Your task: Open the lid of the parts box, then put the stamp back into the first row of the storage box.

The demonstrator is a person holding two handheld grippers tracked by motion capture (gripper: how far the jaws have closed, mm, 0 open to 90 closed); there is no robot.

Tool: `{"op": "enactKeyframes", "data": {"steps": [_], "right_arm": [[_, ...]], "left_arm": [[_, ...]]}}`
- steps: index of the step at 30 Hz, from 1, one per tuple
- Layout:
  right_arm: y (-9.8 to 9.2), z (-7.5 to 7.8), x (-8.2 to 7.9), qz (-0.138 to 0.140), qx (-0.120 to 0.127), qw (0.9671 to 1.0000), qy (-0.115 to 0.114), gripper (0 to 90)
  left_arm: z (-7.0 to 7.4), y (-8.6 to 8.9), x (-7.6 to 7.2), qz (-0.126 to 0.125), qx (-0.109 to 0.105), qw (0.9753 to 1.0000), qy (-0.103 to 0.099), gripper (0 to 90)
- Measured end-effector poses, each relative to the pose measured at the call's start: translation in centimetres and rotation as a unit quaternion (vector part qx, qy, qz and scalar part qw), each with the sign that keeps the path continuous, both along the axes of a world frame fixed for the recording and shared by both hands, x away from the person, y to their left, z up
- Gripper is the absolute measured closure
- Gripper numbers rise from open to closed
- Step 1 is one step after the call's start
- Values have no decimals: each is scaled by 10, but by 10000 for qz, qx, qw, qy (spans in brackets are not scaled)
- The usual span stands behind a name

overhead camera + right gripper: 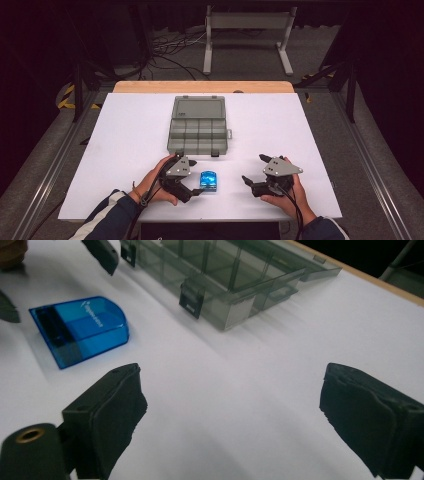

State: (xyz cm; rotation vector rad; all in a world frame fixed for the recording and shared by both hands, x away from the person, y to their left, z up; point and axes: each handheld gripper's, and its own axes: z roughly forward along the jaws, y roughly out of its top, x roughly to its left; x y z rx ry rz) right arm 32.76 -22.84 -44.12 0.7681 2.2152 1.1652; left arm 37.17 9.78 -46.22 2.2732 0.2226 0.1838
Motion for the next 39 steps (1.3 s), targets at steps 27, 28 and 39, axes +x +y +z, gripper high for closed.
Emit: {"op": "enactKeyframes", "data": {"steps": [27, 28, 39], "right_arm": [[6, -7, 8, 331, -56, 9986, 406, 134], [6, -5, 8, 325, -65, 9987, 381, 134], [4, -3, 6, 306, -92, 9991, 264, 131]], "left_arm": [[-4, -23, 6, -373, 245, 9989, 104, 301], [-5, -23, 6, -368, 241, 9990, 110, 301], [-5, -23, 5, -344, 220, 9991, 58, 302]]}}
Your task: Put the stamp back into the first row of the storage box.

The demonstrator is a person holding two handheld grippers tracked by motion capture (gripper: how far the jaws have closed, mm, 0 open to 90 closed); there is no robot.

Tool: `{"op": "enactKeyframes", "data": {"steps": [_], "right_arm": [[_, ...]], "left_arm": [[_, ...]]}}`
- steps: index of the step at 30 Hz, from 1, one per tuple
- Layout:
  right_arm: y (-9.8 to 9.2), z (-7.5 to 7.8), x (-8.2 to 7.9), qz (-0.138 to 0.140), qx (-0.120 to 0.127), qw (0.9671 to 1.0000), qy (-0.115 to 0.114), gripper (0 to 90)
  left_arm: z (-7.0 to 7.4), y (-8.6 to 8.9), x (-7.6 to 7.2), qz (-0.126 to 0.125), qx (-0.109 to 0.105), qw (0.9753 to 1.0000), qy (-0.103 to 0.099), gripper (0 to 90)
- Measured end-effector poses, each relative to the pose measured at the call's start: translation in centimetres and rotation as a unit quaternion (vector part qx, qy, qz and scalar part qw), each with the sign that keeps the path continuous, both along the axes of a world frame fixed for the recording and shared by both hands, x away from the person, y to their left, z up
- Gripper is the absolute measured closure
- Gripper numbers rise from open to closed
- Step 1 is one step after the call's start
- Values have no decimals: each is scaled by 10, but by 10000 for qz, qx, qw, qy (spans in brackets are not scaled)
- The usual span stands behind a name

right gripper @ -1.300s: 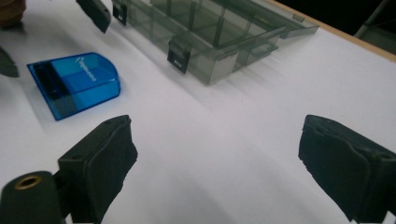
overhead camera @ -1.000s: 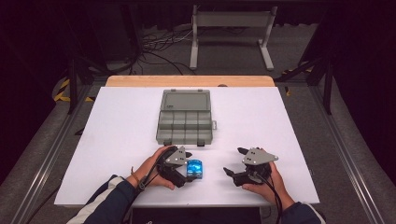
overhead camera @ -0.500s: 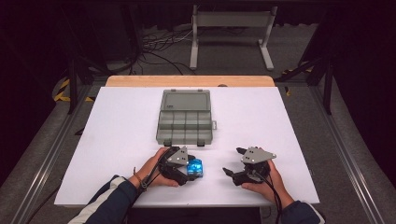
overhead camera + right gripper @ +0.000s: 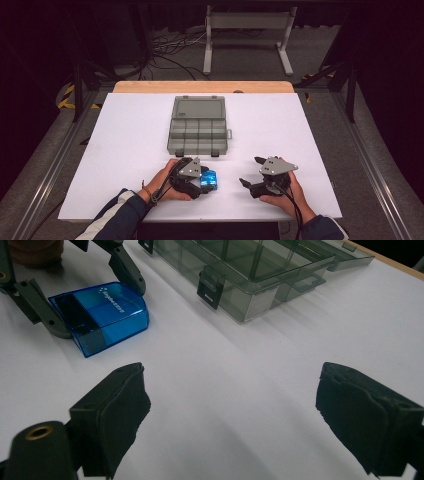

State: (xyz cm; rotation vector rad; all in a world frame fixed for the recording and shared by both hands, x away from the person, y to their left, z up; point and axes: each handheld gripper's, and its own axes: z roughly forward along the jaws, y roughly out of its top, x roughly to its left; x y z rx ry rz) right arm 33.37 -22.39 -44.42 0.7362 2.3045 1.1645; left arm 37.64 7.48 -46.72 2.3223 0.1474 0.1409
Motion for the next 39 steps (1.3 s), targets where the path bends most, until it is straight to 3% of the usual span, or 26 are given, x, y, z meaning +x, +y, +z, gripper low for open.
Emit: {"op": "enactKeyframes", "data": {"steps": [3, 9, 12, 23, 39], "right_arm": [[-1, 0, -2, -35, -7, 10000, -64, 130], [-2, 1, -4, -74, -158, 9997, -186, 122], [-1, 2, -5, -64, -145, 9996, -218, 122], [-1, 2, -4, -86, -154, 9996, -230, 122], [-1, 3, -4, -80, -139, 9996, -251, 122]], "left_arm": [[0, 0, 1, 21, 14, 10000, 83, 302], [0, 0, 0, 25, 11, 10000, 29, 303], [1, 1, -3, 82, 15, 9999, -121, 305], [6, 4, -5, 270, -101, 9989, -366, 310], [20, 16, -6, 560, -317, 9961, -599, 312]]}}
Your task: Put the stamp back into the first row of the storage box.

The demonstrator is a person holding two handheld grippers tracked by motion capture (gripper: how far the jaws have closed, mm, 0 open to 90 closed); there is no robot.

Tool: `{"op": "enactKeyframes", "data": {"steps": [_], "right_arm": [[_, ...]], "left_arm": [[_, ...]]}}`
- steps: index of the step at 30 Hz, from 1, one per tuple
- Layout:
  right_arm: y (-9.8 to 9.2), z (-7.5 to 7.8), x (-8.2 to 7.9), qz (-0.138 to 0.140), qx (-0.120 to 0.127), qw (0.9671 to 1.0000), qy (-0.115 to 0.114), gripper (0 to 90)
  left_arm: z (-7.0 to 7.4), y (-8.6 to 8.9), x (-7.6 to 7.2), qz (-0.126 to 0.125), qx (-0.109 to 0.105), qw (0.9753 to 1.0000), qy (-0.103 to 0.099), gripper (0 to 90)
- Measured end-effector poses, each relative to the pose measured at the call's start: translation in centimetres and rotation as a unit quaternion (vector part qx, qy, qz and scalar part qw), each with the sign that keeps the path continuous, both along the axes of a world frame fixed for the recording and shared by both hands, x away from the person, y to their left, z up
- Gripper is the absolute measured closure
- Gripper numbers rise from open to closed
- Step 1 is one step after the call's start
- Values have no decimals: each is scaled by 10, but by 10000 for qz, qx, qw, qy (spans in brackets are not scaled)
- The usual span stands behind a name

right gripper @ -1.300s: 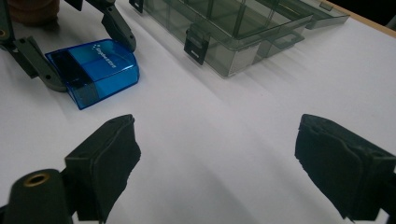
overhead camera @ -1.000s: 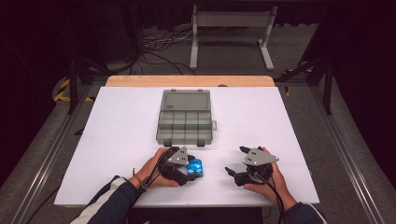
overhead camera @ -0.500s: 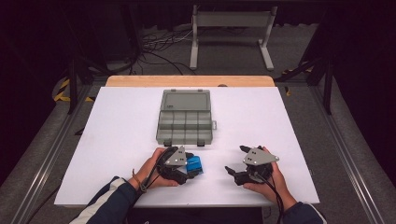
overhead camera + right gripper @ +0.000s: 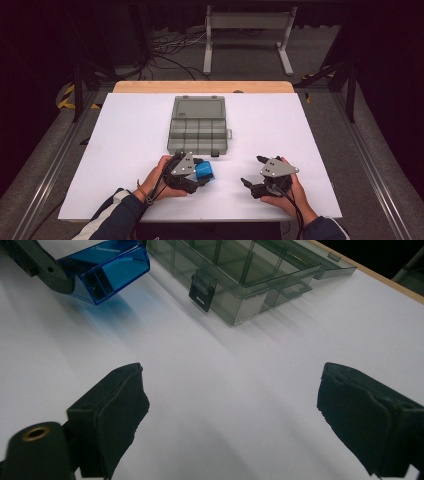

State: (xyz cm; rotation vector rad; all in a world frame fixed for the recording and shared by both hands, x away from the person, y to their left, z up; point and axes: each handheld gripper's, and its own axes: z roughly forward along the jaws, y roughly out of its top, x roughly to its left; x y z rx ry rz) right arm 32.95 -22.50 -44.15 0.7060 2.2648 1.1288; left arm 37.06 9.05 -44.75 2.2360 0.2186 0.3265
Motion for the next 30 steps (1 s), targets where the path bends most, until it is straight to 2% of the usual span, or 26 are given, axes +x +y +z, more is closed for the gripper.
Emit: {"op": "enactKeyframes", "data": {"steps": [13, 30], "right_arm": [[0, 0, 0, 12, -8, 10000, -47, 122], [1, 0, -1, 23, -27, 10000, -52, 122]], "left_arm": [[10, 10, 0, 117, -74, 9998, -172, 312], [20, 23, 3, 302, -208, 9989, -293, 312]]}}
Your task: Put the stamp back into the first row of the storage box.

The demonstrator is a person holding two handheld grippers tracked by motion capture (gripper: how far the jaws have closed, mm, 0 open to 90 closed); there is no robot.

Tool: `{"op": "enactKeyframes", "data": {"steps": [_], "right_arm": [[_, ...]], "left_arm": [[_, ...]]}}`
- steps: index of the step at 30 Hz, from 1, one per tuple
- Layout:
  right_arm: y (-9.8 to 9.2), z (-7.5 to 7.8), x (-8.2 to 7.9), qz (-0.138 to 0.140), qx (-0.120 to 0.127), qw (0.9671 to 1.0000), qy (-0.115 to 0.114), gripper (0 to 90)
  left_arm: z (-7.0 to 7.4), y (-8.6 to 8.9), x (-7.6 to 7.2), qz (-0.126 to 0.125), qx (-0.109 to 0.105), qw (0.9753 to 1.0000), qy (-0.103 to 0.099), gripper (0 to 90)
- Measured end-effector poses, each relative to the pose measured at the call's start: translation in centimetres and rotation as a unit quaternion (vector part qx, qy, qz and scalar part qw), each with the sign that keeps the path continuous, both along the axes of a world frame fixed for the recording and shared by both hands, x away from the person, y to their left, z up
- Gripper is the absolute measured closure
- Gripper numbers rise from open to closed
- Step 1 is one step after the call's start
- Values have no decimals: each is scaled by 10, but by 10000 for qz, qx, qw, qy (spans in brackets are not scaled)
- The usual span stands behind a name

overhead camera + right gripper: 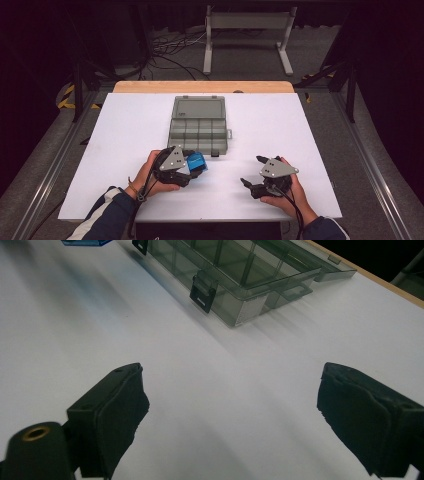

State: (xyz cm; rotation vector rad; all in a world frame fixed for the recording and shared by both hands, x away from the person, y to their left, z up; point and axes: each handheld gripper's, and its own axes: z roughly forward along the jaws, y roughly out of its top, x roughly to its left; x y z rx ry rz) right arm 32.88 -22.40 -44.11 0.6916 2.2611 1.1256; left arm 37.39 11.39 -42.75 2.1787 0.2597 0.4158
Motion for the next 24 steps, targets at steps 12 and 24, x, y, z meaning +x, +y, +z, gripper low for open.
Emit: {"op": "enactKeyframes", "data": {"steps": [12, 24], "right_arm": [[-1, 0, 0, -4, 9, 10000, -13, 122], [-1, 2, -1, -2, 33, 10000, -44, 121]], "left_arm": [[5, 9, 3, 143, -72, 9999, -63, 312], [9, 15, 4, 248, -173, 9995, -71, 312]]}}
